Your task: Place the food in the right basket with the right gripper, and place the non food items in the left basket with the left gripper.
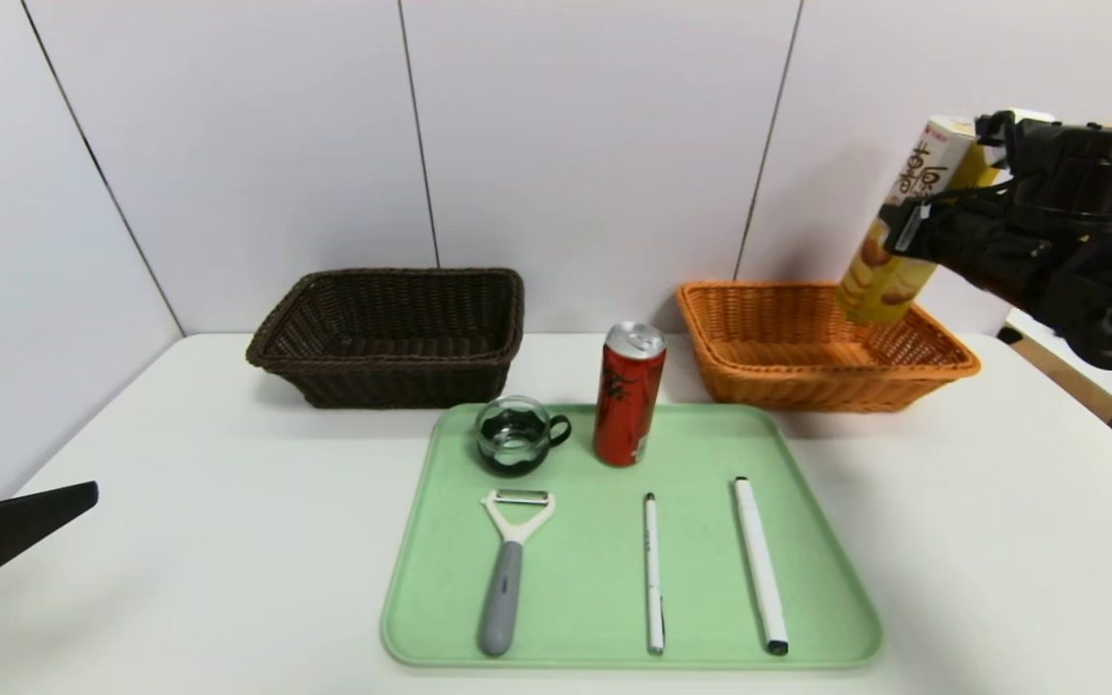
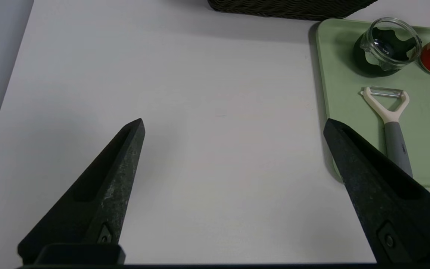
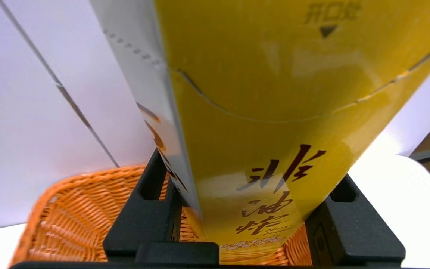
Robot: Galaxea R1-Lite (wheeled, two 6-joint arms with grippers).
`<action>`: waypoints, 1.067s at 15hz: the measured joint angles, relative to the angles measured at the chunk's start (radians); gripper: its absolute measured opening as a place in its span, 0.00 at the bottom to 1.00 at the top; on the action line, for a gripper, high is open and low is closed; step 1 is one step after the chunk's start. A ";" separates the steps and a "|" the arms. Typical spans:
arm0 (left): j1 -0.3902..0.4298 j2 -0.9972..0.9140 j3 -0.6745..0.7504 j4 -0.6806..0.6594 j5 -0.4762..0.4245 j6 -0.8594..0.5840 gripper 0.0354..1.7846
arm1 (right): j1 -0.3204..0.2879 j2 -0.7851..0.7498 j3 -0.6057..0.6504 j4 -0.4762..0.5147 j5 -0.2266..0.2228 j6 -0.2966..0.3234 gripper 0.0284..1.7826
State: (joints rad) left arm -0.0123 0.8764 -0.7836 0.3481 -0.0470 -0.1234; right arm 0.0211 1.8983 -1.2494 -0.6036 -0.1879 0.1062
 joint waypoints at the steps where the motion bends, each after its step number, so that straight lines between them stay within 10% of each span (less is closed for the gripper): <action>1: 0.000 0.001 0.001 0.000 0.000 0.000 0.94 | -0.003 0.026 0.001 -0.024 -0.001 0.000 0.48; 7: 0.000 0.003 0.007 -0.002 0.000 0.000 0.94 | -0.016 0.129 0.002 -0.076 -0.005 -0.006 0.49; 16: 0.000 -0.001 0.016 -0.002 0.000 0.000 0.94 | -0.014 0.083 -0.014 -0.071 -0.007 -0.037 0.81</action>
State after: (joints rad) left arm -0.0123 0.8751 -0.7677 0.3464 -0.0470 -0.1234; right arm 0.0070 1.9815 -1.2636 -0.6745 -0.1947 0.0687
